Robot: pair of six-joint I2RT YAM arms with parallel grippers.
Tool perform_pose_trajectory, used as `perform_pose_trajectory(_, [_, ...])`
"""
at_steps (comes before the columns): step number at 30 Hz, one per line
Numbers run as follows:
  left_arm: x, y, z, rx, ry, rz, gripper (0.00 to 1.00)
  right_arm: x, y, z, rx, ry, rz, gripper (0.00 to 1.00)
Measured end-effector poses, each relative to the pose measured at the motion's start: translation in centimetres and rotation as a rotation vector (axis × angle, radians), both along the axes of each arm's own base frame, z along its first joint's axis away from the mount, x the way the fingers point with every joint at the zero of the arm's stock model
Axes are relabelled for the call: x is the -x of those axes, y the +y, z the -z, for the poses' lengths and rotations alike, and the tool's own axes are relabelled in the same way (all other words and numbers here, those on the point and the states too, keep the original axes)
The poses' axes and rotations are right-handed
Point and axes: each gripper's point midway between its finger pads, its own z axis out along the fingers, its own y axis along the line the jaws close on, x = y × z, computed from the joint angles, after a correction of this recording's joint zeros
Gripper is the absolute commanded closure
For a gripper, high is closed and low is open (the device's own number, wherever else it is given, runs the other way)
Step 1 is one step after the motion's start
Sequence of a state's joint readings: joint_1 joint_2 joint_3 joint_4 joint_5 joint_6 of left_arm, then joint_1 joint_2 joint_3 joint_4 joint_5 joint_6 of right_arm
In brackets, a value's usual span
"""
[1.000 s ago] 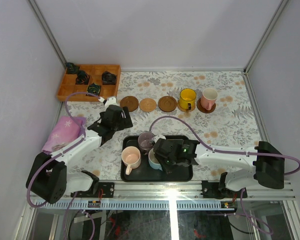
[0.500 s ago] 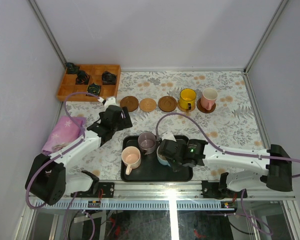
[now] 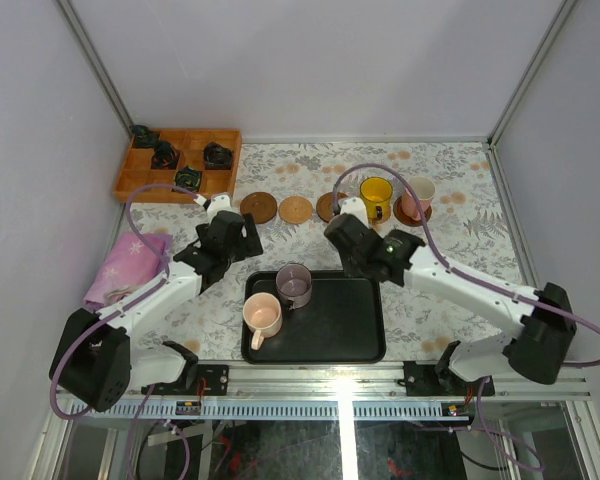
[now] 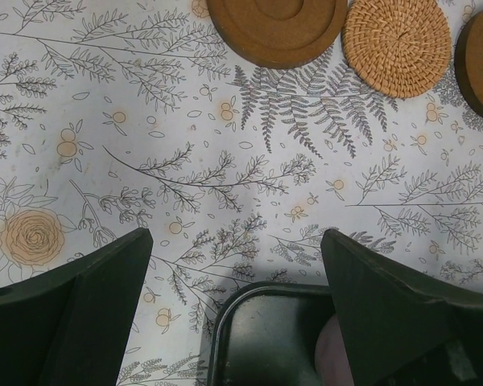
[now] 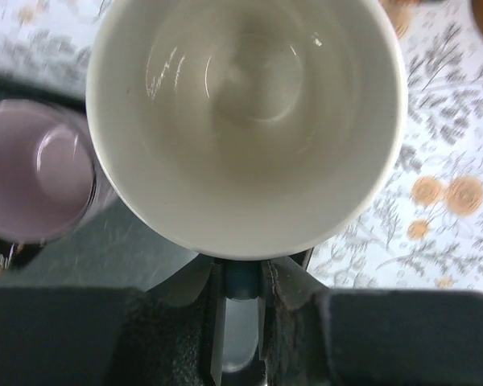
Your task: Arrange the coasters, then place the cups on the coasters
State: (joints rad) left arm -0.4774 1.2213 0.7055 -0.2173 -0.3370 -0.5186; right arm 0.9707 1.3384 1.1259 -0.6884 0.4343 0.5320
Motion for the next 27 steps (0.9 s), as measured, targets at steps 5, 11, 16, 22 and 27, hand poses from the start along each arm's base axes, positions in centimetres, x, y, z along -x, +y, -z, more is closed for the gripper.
perform_pose_trajectory(5, [0.1, 0.2, 0.1, -0.010, 0.003, -0.005, 0.14, -6.7, 0.1, -0.3, 0.004, -0.037, 0.068, 1.00])
perform_pose_trajectory(11, [0.3, 0.4, 0.4, -0.023, 0.019, -0.005, 0.14, -13.1, 0.6, -0.1, -0.017, -0.020, 0.104, 1.00])
perform_pose_trajectory(16, [0.4, 0.5, 0.6, -0.035, 0.026, -0.004, 0.14, -16.9, 1.7, 0.7, -0.039, 0.015, 0.105, 1.00])
perform_pose_trajectory(22, [0.2, 0.8, 1.0, -0.059, 0.034, -0.011, 0.14, -19.8, 2.7, 1.9, -0.032, 0.062, 0.100, 1.00])
perform_pose_trajectory(27, [0.0, 0.8, 1.1, -0.064, 0.040, -0.011, 0.14, -20.4, 2.2, 3.6, -0.002, 0.123, 0.110, 1.00])
